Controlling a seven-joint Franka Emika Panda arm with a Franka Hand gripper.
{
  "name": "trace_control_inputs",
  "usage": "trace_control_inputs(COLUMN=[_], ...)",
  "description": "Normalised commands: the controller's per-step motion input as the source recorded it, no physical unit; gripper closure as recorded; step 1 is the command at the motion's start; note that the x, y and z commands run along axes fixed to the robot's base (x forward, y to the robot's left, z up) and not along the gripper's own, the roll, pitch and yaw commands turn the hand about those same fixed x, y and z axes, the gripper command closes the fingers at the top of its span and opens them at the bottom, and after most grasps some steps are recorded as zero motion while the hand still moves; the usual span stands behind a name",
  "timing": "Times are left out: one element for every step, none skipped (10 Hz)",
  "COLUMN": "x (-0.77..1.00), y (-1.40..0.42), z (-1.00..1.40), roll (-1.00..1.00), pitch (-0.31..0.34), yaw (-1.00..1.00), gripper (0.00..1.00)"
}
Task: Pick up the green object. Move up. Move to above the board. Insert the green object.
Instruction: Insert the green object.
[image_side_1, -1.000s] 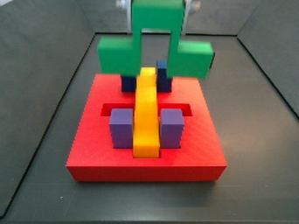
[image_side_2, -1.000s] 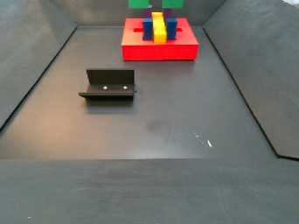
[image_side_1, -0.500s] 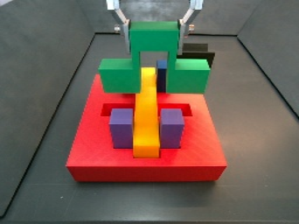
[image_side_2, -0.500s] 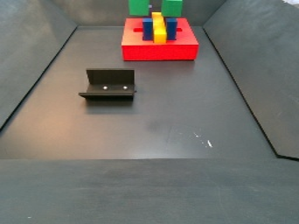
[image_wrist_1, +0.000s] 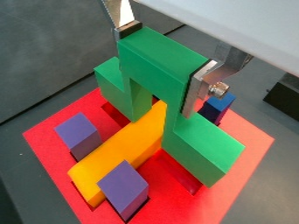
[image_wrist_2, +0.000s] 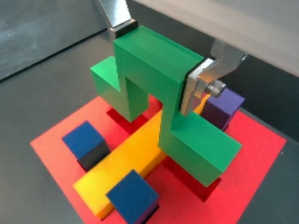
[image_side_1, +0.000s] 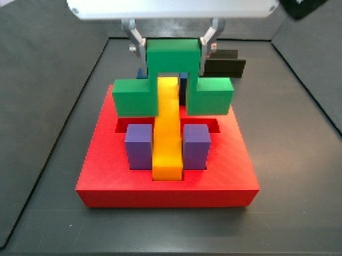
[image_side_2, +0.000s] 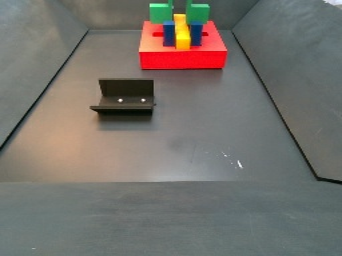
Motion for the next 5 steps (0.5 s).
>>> trace_control_inputs(x=[-0.21, -0.17, -0.11, 0.0, 0.01], y=[0.0, 0.0, 0.0, 0.0, 0.0], z=[-0.16, -0.07, -0.06, -0.01, -0.05], roll=[0.08, 0.01, 0.0, 0.0, 0.0], pitch=[-0.009, -0.027, -0.056, -0.06, -0.079], yaw=[-0.01, 0.0, 0.0, 0.0, 0.05], gripper=[1.0, 1.0, 1.0, 1.0, 1.0])
